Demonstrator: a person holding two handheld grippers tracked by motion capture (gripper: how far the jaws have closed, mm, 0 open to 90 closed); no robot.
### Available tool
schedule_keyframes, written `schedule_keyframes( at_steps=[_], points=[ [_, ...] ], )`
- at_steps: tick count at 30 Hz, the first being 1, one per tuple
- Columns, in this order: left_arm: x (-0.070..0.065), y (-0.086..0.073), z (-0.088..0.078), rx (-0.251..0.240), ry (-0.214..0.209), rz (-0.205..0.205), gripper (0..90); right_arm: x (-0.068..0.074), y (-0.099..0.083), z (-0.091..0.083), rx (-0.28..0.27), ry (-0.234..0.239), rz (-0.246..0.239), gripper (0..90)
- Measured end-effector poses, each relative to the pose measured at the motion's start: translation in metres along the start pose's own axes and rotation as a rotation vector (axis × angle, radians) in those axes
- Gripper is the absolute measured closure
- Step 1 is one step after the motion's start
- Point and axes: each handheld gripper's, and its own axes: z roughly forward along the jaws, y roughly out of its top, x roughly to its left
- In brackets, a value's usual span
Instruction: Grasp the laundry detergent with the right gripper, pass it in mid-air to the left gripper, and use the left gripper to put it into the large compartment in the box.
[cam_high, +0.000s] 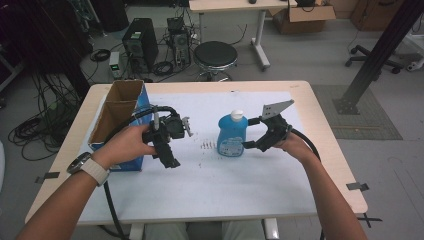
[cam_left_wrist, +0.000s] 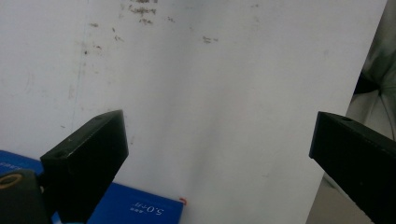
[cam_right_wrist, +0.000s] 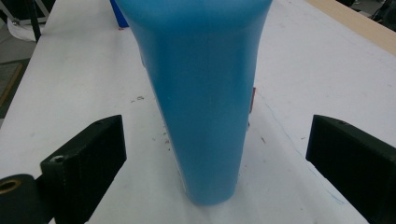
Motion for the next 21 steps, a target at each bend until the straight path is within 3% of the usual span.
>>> schedule_keyframes(
  at_steps=[21],
  points=[
    [0.000, -0.002, -0.001, 0.000, 0.003, -0.002, 5.1, 0.003, 0.006, 0.028, -0.022, 0.010, -0.017, 5.9]
  ],
)
